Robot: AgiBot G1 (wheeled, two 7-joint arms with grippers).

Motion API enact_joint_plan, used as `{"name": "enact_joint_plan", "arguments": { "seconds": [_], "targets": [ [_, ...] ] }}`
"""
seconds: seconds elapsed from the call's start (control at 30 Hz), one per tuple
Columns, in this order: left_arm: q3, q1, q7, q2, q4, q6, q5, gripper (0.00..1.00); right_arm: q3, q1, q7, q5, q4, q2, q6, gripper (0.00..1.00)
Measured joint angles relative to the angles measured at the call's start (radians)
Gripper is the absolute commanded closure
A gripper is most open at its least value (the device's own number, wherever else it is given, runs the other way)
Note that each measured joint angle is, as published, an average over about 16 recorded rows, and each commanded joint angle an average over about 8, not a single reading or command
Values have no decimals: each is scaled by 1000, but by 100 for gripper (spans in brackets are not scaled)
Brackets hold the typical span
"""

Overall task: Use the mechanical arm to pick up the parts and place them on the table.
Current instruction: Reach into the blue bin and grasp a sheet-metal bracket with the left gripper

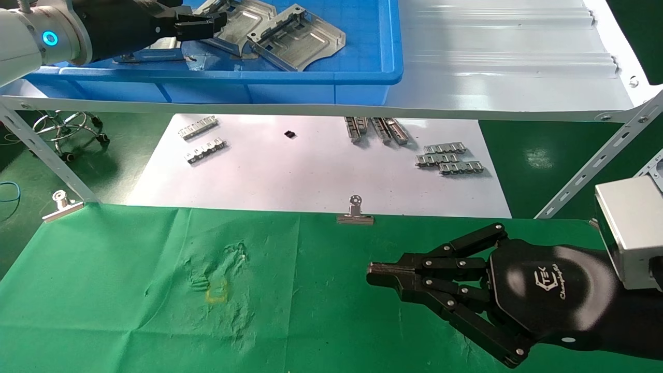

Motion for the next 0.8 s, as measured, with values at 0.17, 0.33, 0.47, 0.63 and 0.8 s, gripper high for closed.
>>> {"name": "enact_joint_plan", "arguments": {
  "seconds": [0.17, 0.33, 0.47, 0.63, 0.8],
  "targets": [
    [2, 1, 9, 4, 3, -8, 2, 100, 0, 0, 0, 0, 0, 0, 0, 100],
    [3, 2, 18, 6, 5, -15, 5, 100, 0, 0, 0, 0, 0, 0, 0, 100],
    [4, 2, 23, 7, 6, -21, 6, 100, 0, 0, 0, 0, 0, 0, 0, 100],
    [3, 3, 29, 8, 7, -26, 5, 100, 0, 0, 0, 0, 0, 0, 0, 100],
    [2, 2, 35, 7, 7, -29, 4, 100, 0, 0, 0, 0, 0, 0, 0, 100]
  ]
}}
